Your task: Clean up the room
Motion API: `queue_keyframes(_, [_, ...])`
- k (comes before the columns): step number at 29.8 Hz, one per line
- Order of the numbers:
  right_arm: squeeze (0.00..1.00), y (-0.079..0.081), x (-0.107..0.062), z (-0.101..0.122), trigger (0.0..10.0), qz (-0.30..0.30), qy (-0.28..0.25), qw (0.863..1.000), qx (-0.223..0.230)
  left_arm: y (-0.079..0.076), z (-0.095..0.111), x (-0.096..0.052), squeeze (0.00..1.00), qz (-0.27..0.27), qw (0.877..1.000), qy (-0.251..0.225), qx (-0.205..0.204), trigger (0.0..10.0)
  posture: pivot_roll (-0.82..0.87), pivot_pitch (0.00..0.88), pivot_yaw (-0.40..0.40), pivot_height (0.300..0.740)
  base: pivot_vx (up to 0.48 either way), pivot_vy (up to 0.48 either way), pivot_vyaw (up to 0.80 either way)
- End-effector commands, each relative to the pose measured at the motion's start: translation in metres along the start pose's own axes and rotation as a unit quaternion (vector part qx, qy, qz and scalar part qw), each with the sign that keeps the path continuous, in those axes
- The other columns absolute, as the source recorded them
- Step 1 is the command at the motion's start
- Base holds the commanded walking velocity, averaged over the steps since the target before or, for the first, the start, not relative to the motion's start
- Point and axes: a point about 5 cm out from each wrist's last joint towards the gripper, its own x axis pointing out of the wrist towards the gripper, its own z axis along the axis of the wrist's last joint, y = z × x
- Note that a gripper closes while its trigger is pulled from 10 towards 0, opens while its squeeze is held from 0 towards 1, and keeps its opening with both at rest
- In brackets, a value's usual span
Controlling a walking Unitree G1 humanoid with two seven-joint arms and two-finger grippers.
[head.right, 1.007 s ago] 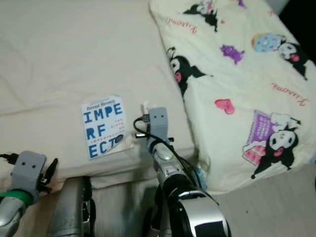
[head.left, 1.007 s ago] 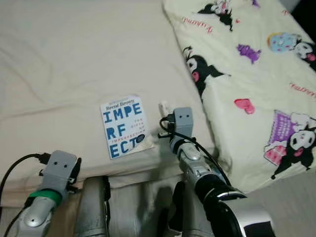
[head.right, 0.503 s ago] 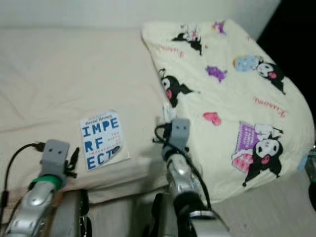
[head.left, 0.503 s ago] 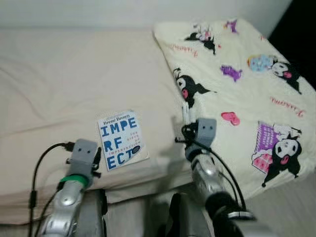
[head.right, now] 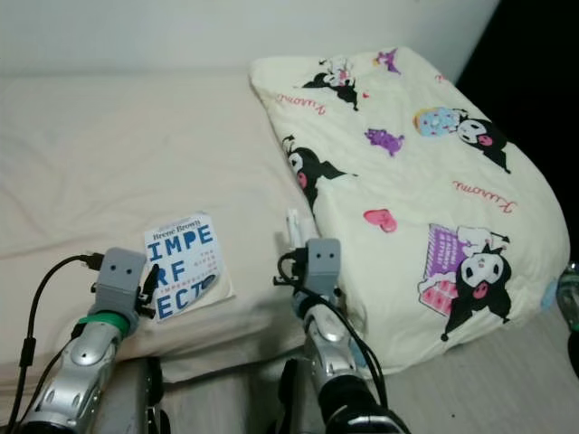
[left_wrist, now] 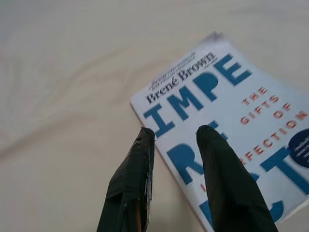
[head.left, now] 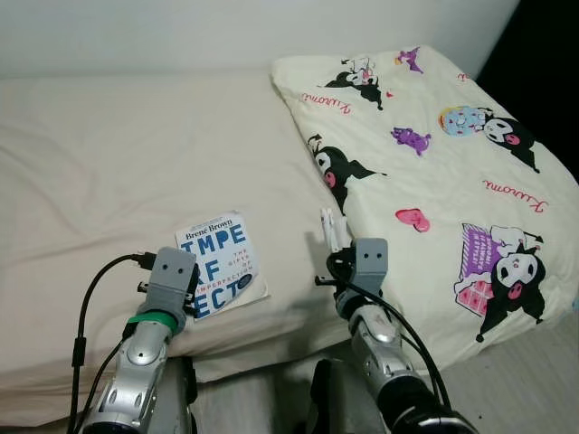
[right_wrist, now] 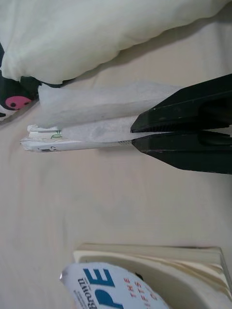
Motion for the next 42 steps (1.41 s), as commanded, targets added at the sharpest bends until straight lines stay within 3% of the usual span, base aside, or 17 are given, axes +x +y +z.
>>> queue_keyframes(1, [0.00, 0.001, 0.000, 0.001, 10.0, 0.001, 0.000, 1.000, -0.002, -0.002, -0.003, -0.002, 0.00, -0.004, 1.000, 0.001, 0.005, 10.0, 0.05, 0.004, -0.021, 0.621, 0.000, 0.000, 0.00])
queue_keyframes(5, [0.00, 0.004, 0.002, 0.002, 10.0, 0.001, 0.002, 1.000, 0.005, -0.005, 0.001, 0.004, 0.00, 0.000, 1.000, -0.001, 0.000, 10.0, 0.05, 0.001, -0.022, 0.651, 0.000, 0.000, 0.00])
queue_keyframes(23, [0.00, 0.004, 0.001, 0.001, 10.0, 0.005, 0.015, 0.999, 0.030, -0.006, -0.006, 0.002, 0.00, 0.018, 1.000, 0.009, -0.016, 10.0, 0.05, 0.000, -0.026, 0.740, 0.000, 0.000, 0.00])
queue_keyframes(28, [0.00, -0.003, -0.002, -0.009, 10.0, -0.026, 0.047, 0.998, 0.017, -0.006, -0.016, -0.002, 0.00, 0.018, 0.999, 0.030, -0.016, 10.0, 0.05, 0.000, -0.033, 0.740, 0.000, 0.000, 0.00])
queue_keyframes(31, [0.00, -0.005, -0.003, -0.014, 10.0, -0.035, 0.060, 0.995, 0.071, -0.007, -0.018, -0.003, 0.00, 0.025, 0.998, 0.039, -0.032, 10.0, 0.06, 0.000, -0.037, 0.740, 0.000, 0.000, 0.00])
queue_keyframes(40, [0.00, -0.003, -0.004, -0.017, 10.0, -0.026, 0.071, 0.993, 0.095, -0.007, -0.020, -0.006, 0.00, 0.038, 0.997, 0.044, -0.041, 10.0, 0.06, 0.000, -0.048, 0.740, 0.000, 0.000, 0.00])
queue_keyframes(42, [0.00, -0.004, -0.003, -0.013, 10.0, -0.047, 0.056, 0.996, 0.048, -0.005, -0.020, -0.005, 0.00, 0.039, 0.997, 0.044, -0.045, 10.0, 0.07, 0.000, -0.048, 0.740, 0.000, 0.000, 0.00])
